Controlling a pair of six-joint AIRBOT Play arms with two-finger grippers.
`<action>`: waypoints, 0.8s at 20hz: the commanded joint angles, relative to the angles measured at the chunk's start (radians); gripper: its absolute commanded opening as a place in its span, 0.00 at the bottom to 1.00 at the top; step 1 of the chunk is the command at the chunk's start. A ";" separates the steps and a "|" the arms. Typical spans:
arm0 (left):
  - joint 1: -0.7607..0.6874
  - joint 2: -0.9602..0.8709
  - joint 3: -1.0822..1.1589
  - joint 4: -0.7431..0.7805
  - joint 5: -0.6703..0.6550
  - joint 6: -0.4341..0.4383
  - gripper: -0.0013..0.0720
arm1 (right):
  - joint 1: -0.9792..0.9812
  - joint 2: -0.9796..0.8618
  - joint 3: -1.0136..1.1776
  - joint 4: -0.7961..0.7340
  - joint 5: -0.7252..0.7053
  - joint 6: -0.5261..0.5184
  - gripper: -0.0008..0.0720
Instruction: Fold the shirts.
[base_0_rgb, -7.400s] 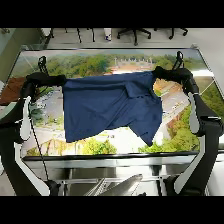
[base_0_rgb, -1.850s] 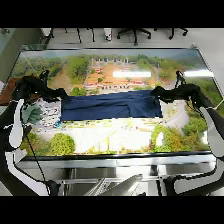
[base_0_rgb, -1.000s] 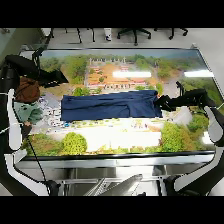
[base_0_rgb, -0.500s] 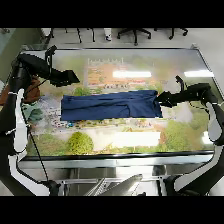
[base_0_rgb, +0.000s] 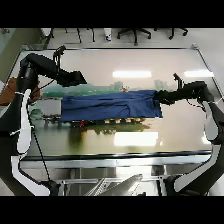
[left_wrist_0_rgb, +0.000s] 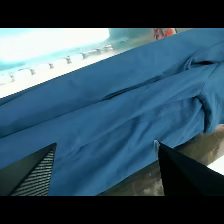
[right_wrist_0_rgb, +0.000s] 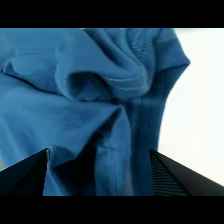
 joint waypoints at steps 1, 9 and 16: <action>-0.021 0.000 0.000 0.005 -0.007 0.001 0.98 | 0.030 -0.006 0.001 -0.014 0.039 0.002 1.00; -0.043 0.000 -0.001 0.005 0.016 0.001 0.98 | 0.022 -0.050 0.001 -0.127 -0.002 0.111 0.99; -0.172 -0.093 0.000 0.003 -0.008 0.002 0.45 | 0.116 -0.085 0.013 -0.081 -0.043 0.079 0.24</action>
